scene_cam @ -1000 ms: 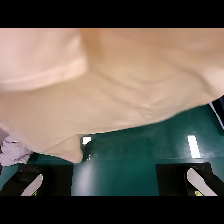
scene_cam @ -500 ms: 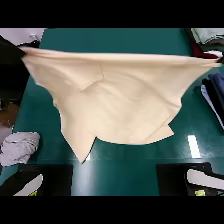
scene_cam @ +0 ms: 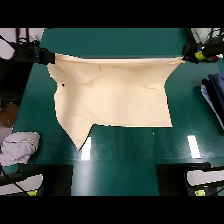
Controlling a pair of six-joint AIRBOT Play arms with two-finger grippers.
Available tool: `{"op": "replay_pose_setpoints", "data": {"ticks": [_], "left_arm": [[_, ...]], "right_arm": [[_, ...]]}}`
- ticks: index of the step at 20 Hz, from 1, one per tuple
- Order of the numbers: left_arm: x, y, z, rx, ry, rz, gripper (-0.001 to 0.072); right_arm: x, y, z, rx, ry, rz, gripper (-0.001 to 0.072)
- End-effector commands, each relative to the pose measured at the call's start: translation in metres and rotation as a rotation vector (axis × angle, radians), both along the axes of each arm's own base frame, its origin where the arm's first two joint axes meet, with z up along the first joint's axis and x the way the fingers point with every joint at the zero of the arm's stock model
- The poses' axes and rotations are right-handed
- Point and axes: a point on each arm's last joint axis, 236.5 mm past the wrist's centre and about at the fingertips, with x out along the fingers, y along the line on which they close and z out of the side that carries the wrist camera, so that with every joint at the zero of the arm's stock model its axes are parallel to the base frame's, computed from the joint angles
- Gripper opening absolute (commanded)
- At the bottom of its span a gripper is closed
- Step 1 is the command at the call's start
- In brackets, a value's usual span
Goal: Fold the shirts.
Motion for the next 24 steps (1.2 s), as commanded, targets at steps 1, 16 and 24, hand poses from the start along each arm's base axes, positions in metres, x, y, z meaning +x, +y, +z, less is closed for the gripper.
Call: {"op": "replay_pose_setpoints", "data": {"ticks": [1, 16, 24], "left_arm": [[0.016, 0.007, -0.04, 0.047, 0.052, 0.002, 0.0032], [-0.057, 0.022, -0.143, 0.149, 0.473, -0.032, 0.0286], [-0.143, 0.046, -0.159, 0.067, 0.808, 0.103, 0.0605]], "right_arm": [[0.013, 0.005, -0.029, -0.059, 0.016, 0.039, 0.001], [-0.058, 0.023, -0.143, -0.04, 0.35, 0.11, 0.0089], [-0.074, 0.025, -0.083, -0.052, 0.278, 0.126, 0.0406]]}}
